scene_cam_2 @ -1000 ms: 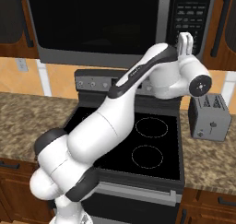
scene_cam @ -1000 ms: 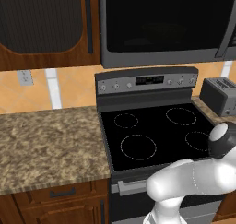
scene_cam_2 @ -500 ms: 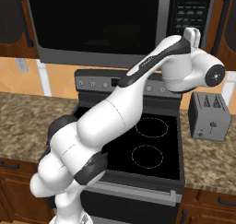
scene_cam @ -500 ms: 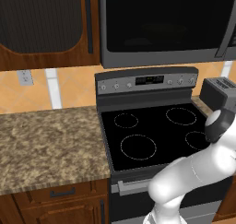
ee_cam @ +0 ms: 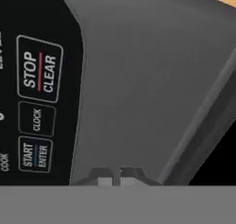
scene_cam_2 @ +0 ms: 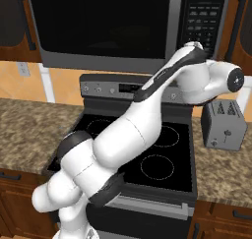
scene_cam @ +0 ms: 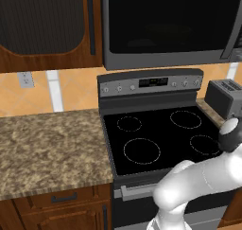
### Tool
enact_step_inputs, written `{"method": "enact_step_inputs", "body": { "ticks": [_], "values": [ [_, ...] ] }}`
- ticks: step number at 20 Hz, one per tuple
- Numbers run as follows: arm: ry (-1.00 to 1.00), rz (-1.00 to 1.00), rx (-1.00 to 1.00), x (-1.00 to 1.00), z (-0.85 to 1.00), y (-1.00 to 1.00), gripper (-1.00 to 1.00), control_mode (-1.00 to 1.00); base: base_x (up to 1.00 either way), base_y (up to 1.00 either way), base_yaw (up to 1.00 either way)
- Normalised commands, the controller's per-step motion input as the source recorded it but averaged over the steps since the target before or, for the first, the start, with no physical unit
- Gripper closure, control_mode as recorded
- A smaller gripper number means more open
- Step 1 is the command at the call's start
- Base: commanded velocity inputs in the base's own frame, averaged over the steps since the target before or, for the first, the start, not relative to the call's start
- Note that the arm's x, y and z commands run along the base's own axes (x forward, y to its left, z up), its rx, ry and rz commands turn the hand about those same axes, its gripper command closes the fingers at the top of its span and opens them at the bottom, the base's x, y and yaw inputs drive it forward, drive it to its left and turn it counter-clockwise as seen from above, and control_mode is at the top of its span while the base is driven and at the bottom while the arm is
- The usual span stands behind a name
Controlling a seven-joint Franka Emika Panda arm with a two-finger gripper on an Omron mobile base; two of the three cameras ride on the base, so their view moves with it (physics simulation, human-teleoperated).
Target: Open the microwave, place the bowl with waffle inside the microwave, then close the microwave door and turn it on.
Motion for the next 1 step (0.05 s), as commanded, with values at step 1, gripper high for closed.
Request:
{"method": "enact_step_inputs", "body": {
  "ticks": [1],
  "values": [
    [-0.07, -0.03, -0.63, 0.32, -1.0, 1.0, 1.0, -1.0, 0.0, 0.0, 0.0]
  ]
}}
